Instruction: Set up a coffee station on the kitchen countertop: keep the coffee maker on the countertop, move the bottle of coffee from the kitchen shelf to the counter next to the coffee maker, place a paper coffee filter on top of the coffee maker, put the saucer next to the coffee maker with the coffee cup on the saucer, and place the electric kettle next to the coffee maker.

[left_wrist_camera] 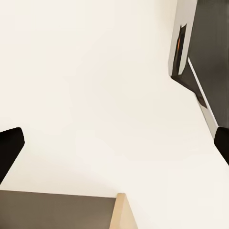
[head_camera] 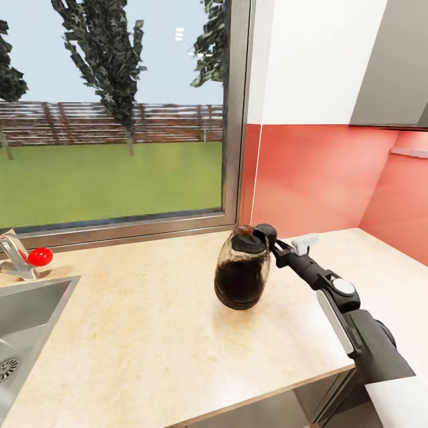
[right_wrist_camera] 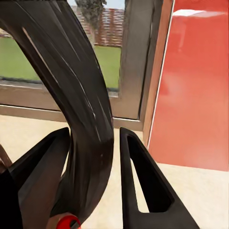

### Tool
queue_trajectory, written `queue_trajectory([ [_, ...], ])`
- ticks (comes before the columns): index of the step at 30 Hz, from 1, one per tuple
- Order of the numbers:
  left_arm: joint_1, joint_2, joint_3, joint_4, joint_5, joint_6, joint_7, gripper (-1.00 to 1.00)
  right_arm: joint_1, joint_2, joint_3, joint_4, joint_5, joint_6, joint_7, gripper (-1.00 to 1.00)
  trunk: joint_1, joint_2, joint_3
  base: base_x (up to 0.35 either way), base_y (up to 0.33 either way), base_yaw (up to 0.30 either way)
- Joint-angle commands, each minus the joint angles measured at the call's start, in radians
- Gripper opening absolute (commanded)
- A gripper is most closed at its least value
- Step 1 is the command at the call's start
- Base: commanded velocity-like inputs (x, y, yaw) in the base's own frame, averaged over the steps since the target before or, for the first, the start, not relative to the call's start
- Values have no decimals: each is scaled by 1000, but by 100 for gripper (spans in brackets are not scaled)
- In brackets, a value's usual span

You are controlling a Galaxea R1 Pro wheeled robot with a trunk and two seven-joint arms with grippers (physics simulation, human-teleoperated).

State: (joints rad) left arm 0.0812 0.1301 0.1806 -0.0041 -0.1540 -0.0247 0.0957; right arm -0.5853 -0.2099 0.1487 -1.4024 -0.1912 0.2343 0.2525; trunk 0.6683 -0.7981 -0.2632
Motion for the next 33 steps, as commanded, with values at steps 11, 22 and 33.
queue_trajectory([
  [11, -1, -6, 13, -4, 9, -13, 2, 100, -1, -3, -5, -15, -17, 27, 3, -100, 0, -1, -1, -18, 0, 0],
  [22, -1, -3, 15, -4, 63, -18, 0, 100, -1, 1, 1, -4, -17, 25, 5, -100, 0, -1, 8, -284, 171, 188],
  [33, -1, -4, 10, -4, 64, -28, 0, 100, 2, 50, 3, -1, -16, 25, 4, -100, 0, -1, 19, -250, 240, 221],
])
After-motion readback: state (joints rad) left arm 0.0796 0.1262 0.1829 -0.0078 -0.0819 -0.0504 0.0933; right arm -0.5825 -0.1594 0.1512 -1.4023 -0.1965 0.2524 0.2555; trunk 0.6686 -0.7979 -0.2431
